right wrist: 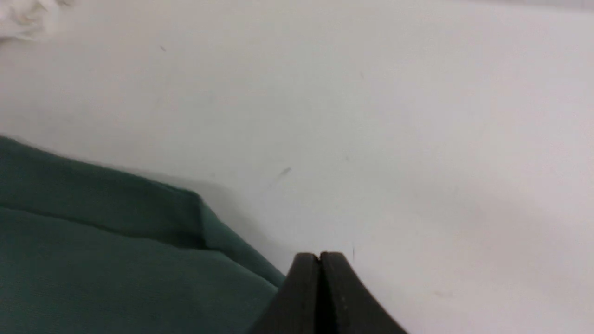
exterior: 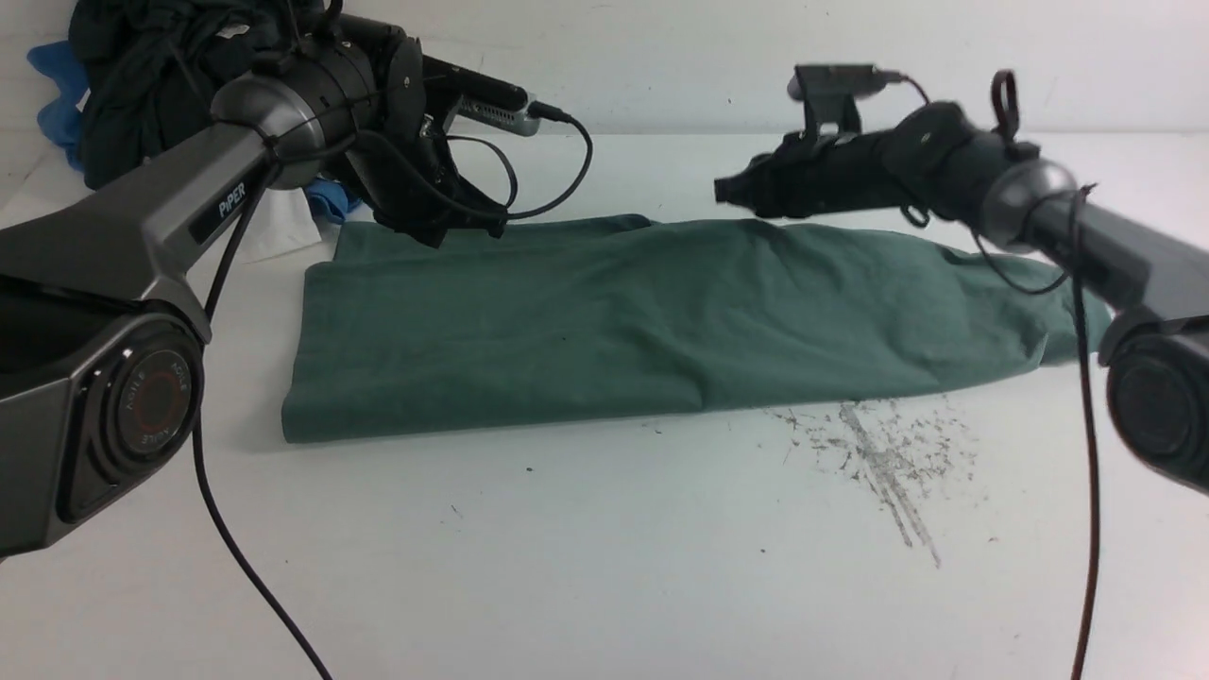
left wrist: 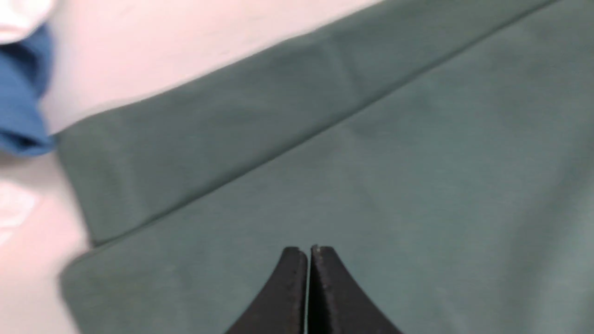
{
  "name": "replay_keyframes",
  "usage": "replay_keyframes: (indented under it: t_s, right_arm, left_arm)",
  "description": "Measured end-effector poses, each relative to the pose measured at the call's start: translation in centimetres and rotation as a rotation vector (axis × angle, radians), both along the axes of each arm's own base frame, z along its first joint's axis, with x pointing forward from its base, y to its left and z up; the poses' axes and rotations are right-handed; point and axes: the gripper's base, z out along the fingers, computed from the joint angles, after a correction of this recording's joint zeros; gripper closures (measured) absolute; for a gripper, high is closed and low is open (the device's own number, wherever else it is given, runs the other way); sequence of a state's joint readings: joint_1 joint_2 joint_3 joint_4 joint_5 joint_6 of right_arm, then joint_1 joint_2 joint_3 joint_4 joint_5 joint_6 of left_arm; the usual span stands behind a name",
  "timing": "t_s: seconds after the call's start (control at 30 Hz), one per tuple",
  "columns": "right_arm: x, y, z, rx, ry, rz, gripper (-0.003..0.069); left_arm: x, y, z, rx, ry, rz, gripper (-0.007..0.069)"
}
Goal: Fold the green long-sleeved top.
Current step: Use both arms to drag the lower edge of the fabric forward and fold it over the upper edge, then use the right arm to clamp the right edge of the fabric
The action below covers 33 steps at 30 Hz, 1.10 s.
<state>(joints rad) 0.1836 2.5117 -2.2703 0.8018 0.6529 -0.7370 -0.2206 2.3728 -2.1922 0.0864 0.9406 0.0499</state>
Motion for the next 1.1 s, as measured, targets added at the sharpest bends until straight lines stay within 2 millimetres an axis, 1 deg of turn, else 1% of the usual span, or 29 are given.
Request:
replay_keyframes:
  t_s: [0.07, 0.1, 0.13, 0.2, 0.27, 0.33, 0.37, 0.4, 0.43, 0.47, 0.5, 0.53, 0.57, 0.63, 0.67, 0.73, 0.77, 0.8, 0.83, 0.9, 0.93, 0.97, 1.0, 1.03, 1.07, 1.1]
  right_arm:
    - [-0.9, -1.0, 3.8, -0.010, -0.019, 0.051, 0.0673]
    - [-1.0, -1.1, 4.1, -0.015, -0.022, 0.055, 0.0673]
    - [-1.6, -2.2, 6.2, -0.036, -0.023, 0.073, 0.0673]
    - [-3.0, -4.5, 9.0, -0.096, 0.018, 0.083, 0.0673]
    - [-4.2, -6.6, 10.4, -0.172, 0.099, 0.061, 0.0671]
    - [-5.3, -9.5, 11.1, -0.262, 0.212, -0.025, 0.0668]
    - [-5.5, -10.0, 11.3, -0.269, 0.220, -0.042, 0.0667]
    - [-5.9, -12.2, 11.3, -0.318, 0.294, -0.141, 0.0660]
    - [-6.1, -13.7, 11.4, -0.340, 0.319, -0.201, 0.0651]
    - [-6.3, -15.5, 11.4, -0.351, 0.339, -0.261, 0.0629]
    - [-6.4, -16.4, 11.3, -0.348, 0.354, -0.294, 0.0610]
    - [-6.5, -17.2, 11.1, -0.340, 0.369, -0.314, 0.0589]
    - [-6.6, -17.6, 11.0, -0.333, 0.377, -0.323, 0.0578]
    - [-6.9, -19.1, 9.2, -0.288, 0.450, -0.348, 0.0482]
    - [-7.0, -19.4, 7.9, -0.276, 0.492, -0.347, 0.0438]
    - [-7.0, -19.6, 6.1, -0.260, 0.548, -0.342, 0.0354]
    - [-7.1, -19.7, 5.3, -0.257, 0.571, -0.340, 0.0325]
    - [-7.0, -19.7, 3.8, -0.257, 0.610, -0.335, 0.0258]
    - [-7.0, -19.7, 2.8, -0.257, 0.636, -0.331, 0.0211]
    - [-6.9, -19.8, 1.4, -0.265, 0.670, -0.327, 0.0137]
    - [-6.8, -19.9, 0.5, -0.275, 0.687, -0.326, 0.0104]
    - [-6.8, -19.9, 0.3, -0.277, 0.690, -0.326, 0.0092]
    - [-6.7, -20.0, -0.3, -0.290, 0.703, -0.329, 0.0073]
    - [-6.6, -20.2, -1.2, -0.298, 0.721, -0.340, 0.0053]
    - [-6.5, -20.4, -2.0, -0.294, 0.740, -0.355, 0.0044]
    - [-6.4, -20.6, -2.9, -0.283, 0.764, -0.373, 0.0039]
  left_arm:
    - [0.0, 0.9, -0.1, 0.018, 0.015, 0.020, 0.0631]
    - [0.0, 1.0, 0.0, 0.022, 0.020, 0.022, 0.0631]
    - [-0.1, 1.6, 0.1, 0.035, 0.035, 0.034, 0.0631]
    - [-0.5, 2.6, 0.9, 0.046, 0.062, 0.052, 0.0631]
    - [-1.0, 3.2, 2.0, 0.055, 0.073, 0.053, 0.0631]
    - [-1.9, 3.6, 4.1, 0.047, 0.081, 0.043, 0.0631]
    - [-2.2, 3.7, 4.9, 0.043, 0.079, 0.039, 0.0631]
    - [-3.1, 3.8, 6.9, 0.024, 0.073, 0.021, 0.0631]
    - [-3.9, 3.8, 8.6, 0.007, 0.065, 0.002, 0.0631]
    - [-5.0, 3.6, 10.7, -0.018, 0.047, -0.030, 0.0631]
    - [-6.0, 3.5, 12.5, -0.043, 0.020, -0.061, 0.0631]
    - [-6.6, 3.3, 13.6, -0.060, 0.003, -0.082, 0.0631]
    - [-7.0, 3.2, 14.4, -0.081, -0.010, -0.099, 0.0631]
    - [-10.4, 2.6, 19.4, -0.170, -0.110, -0.211, 0.0631]
    - [-11.8, 2.4, 20.8, -0.202, -0.138, -0.252, 0.0631]
    - [-14.4, 2.1, 22.9, -0.252, -0.175, -0.318, 0.0631]
    - [-15.3, 2.0, 23.4, -0.265, -0.183, -0.338, 0.0631]
    - [-16.9, 2.0, 24.1, -0.284, -0.190, -0.372, 0.0631]
    - [-18.3, 2.1, 24.4, -0.287, -0.190, -0.389, 0.0631]
    - [-20.5, 2.4, 24.4, -0.280, -0.174, -0.400, 0.0631]
    - [-22.0, 2.7, 24.4, -0.268, -0.170, -0.400, 0.0631]
    - [-22.4, 2.8, 23.9, -0.263, -0.153, -0.397, 0.0631]
    - [-23.0, 3.1, 23.7, -0.247, -0.145, -0.393, 0.0631]
    - [-24.8, 3.6, 23.3, -0.216, -0.141, -0.381, 0.0631]
    - [-25.5, 3.9, 22.6, -0.198, -0.131, -0.369, 0.0631]
    - [-26.7, 4.4, 22.3, -0.172, -0.135, -0.349, 0.0631]
